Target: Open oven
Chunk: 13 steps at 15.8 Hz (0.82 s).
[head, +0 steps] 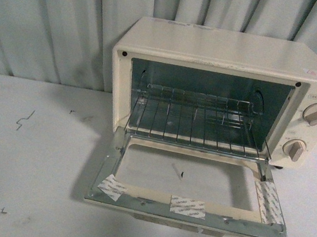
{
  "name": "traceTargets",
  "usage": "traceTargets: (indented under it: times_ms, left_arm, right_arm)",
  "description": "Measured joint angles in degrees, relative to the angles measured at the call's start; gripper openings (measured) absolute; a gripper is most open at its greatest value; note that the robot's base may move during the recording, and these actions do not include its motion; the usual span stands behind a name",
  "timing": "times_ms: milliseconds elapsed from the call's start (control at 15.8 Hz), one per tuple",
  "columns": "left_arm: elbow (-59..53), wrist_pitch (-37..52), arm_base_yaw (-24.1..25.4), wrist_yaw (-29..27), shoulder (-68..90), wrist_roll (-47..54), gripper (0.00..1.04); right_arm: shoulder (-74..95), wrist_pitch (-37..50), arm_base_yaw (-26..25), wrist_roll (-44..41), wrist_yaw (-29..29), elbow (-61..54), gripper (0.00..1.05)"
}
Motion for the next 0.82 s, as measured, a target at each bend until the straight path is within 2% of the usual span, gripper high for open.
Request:
traceTargets:
  times_ms: [443, 507, 570, 823]
  left_arm:
    - [0.0, -3.8, 0.0, 0.0, -3.69, 0.0, 0.02]
    - [0.2, -6.54, 0.0, -0.09, -5.51, -0.02, 0.02]
    - [0.28, -14.69, 0.0, 0.07, -11.78, 0.0, 0.02]
    - [0.31, -14.03, -0.07, 0.04, -13.4, 0.04, 0.02]
  right_arm:
    - [0.0, 0.0, 0.0, 0.0, 0.0, 0.0, 0.98]
    - [0.0, 0.0, 0.0, 0.0, 0.0, 0.0, 0.98]
    - [0.0, 0.0, 0.0, -0.02, 0.02, 0.0, 0.98]
    - [0.0, 0.02, 0.0, 0.0, -0.02, 0.0, 0.98]
